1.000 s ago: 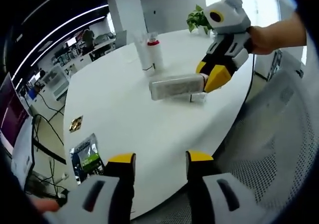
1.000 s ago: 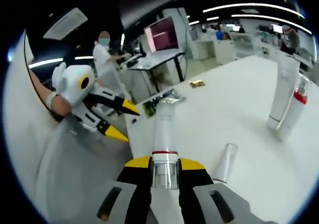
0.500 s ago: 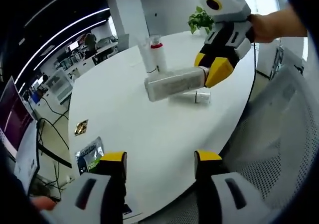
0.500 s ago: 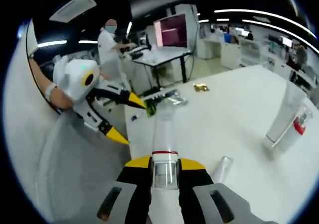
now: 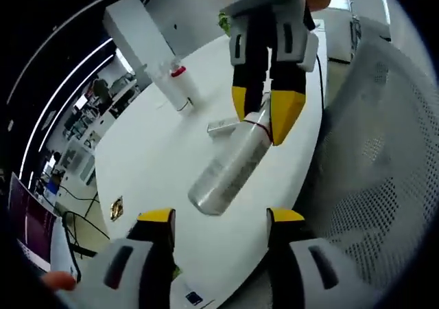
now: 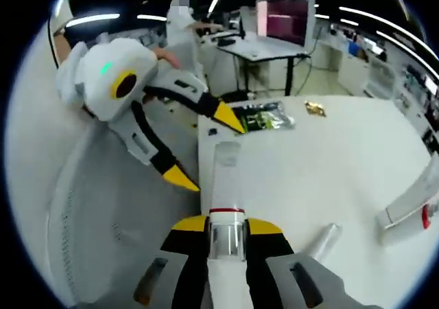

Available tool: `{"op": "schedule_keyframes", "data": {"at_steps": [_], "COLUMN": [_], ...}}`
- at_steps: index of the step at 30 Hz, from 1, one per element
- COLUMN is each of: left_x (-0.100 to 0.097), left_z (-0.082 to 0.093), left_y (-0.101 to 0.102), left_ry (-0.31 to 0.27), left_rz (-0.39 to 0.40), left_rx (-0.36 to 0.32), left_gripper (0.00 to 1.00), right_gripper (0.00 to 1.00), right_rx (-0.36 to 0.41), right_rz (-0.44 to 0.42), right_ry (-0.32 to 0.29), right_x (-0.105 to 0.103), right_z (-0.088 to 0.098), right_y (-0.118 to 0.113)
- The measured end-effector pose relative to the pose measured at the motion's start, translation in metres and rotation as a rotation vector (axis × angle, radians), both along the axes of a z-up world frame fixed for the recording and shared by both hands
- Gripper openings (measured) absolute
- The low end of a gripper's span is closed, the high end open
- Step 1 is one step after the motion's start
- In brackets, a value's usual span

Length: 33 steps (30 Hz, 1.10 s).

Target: Arrange the skincare products in the storage area until every visible bottle or jar stands upright without overlapping.

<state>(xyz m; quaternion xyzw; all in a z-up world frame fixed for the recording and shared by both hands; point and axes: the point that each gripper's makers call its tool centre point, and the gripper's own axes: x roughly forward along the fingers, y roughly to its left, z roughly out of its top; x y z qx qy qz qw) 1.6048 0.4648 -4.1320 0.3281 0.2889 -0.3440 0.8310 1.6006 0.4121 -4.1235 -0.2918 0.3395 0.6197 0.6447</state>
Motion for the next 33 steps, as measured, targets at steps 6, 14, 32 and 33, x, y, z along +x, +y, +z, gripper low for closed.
{"op": "schedule_keyframes", "data": {"at_steps": [6, 14, 32, 33], "left_x": [-0.007, -0.012, -0.020, -0.020], "left_z": [-0.005, -0.009, -0.006, -0.006], "left_y": [-0.007, -0.007, -0.010, -0.009], "left_ry": [0.019, 0.095, 0.198, 0.204], "left_rz": [-0.049, -0.020, 0.052, 0.060], "left_rx": [0.018, -0.040, -0.155, -0.161], "left_gripper": [0.36, 0.20, 0.17, 0.17], "right_gripper": [0.14, 0.13, 0.21, 0.22], "right_rx": [-0.072, -0.086, -0.023, -0.009], "right_rz": [0.199, 0.499, 0.494, 0.468], "right_ry": [-0.107, -0.311, -0.292, -0.278], "right_x": [-0.003, -0.013, -0.006, -0.005], "right_z": [0.002, 0.010, 0.013, 0.014], "right_y": [0.012, 0.027, 0.030, 0.031]}}
